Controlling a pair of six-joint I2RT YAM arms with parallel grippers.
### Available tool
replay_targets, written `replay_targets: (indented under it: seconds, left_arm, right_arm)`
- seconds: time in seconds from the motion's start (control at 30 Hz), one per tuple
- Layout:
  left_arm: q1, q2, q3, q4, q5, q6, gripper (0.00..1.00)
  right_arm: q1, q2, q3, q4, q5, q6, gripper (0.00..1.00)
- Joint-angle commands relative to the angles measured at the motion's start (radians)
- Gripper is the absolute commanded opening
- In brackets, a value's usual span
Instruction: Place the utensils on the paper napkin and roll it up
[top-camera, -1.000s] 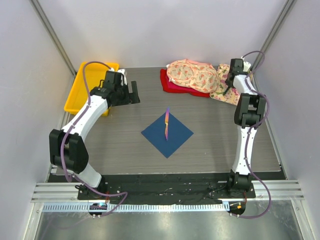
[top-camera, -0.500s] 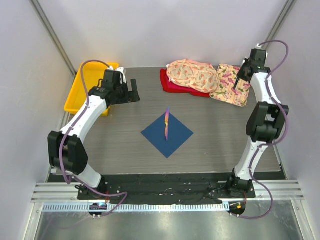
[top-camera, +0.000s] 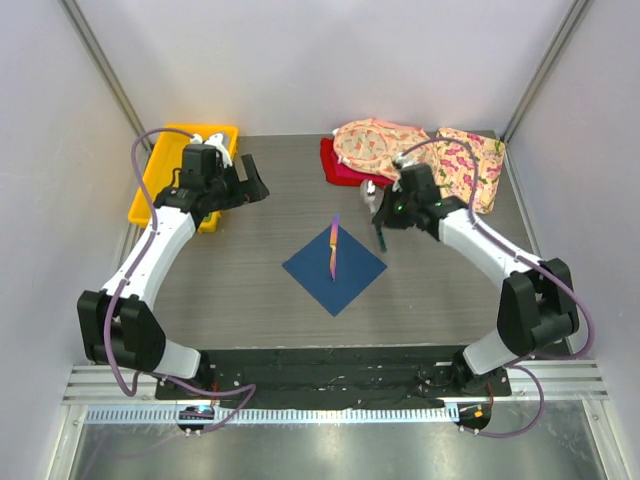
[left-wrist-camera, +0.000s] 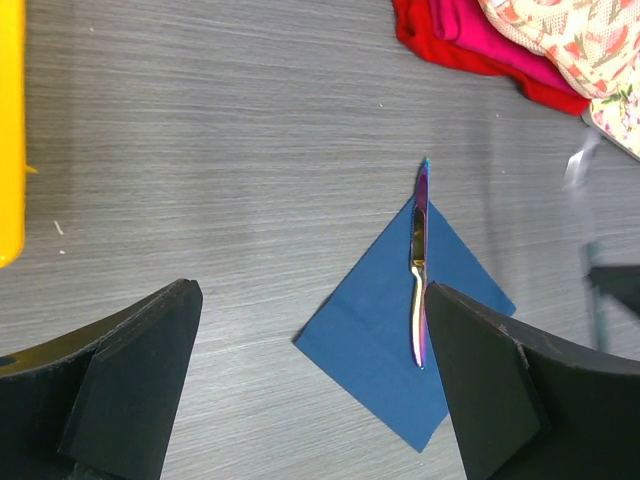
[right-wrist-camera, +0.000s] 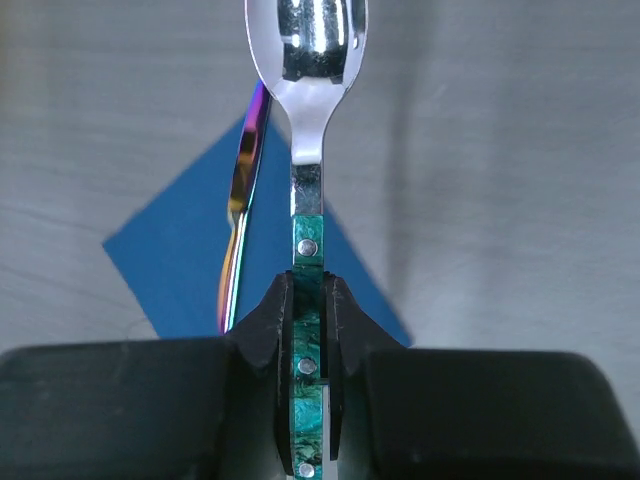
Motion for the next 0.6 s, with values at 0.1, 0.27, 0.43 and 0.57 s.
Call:
replay_targets:
  seconds: [0.1,0.27,0.43,0.57]
  left_arm:
    - [0.001,-0.057,-0.045,0.092,0.029,-0.017,1.0]
    - [0.002,-0.06,-0.056,0.085,0.021,-0.011,1.0]
    - [0.002,-0.054,-0.059,0.09,0.032,-0.016,1.0]
    - [0.002,-0.048,-0.064,0.092,0.033,-0.022,1.0]
  right_arm:
    - [0.179,0.039,-0.054,0.135,0.219,0.167,0.01]
    - [0.253,0.137,-0.007,0.134,0.29,0.217,0.01]
    - [0.311,0.194,0.016,0.122,0.345,0.254,0.01]
    - [0.327,0.219,0.03,0.135,0.367,0.254,0.01]
